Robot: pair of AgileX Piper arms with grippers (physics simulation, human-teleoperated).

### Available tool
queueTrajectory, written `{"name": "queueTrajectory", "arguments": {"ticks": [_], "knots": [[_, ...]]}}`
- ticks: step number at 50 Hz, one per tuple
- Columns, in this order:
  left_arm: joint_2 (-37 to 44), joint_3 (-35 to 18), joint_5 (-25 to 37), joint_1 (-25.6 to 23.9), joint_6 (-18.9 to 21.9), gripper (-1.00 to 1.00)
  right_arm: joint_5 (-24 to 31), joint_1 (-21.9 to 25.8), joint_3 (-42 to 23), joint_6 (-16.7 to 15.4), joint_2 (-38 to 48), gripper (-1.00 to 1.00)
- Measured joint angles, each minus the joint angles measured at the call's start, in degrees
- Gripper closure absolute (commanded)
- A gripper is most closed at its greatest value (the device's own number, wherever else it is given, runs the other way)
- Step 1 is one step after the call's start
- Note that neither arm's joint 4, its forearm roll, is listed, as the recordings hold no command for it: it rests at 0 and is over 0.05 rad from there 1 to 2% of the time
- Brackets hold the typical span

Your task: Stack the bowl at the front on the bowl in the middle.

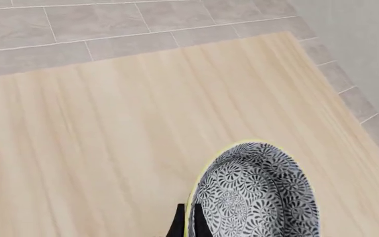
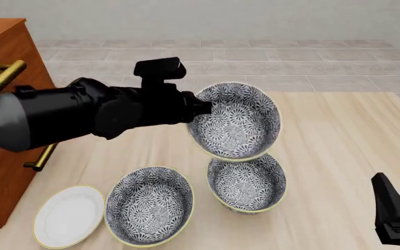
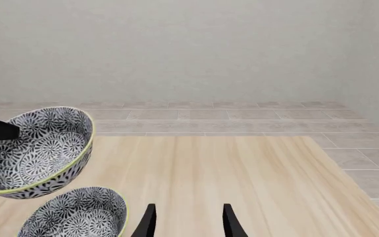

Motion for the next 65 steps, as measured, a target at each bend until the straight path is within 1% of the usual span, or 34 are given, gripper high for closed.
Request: {"name": "queueTrajectory", "arguments": {"ticks": [21, 65], "knots": [[1.3, 2.82, -3.8, -3.54, -2.13, 1.0, 0.0, 0.0, 0.0, 0.0, 0.0, -1.0], [5.1, 6.85, -9.19, -5.43, -1.83, 1.0, 0.0, -0.01, 0.0, 0.0, 0.0, -1.0]]}}
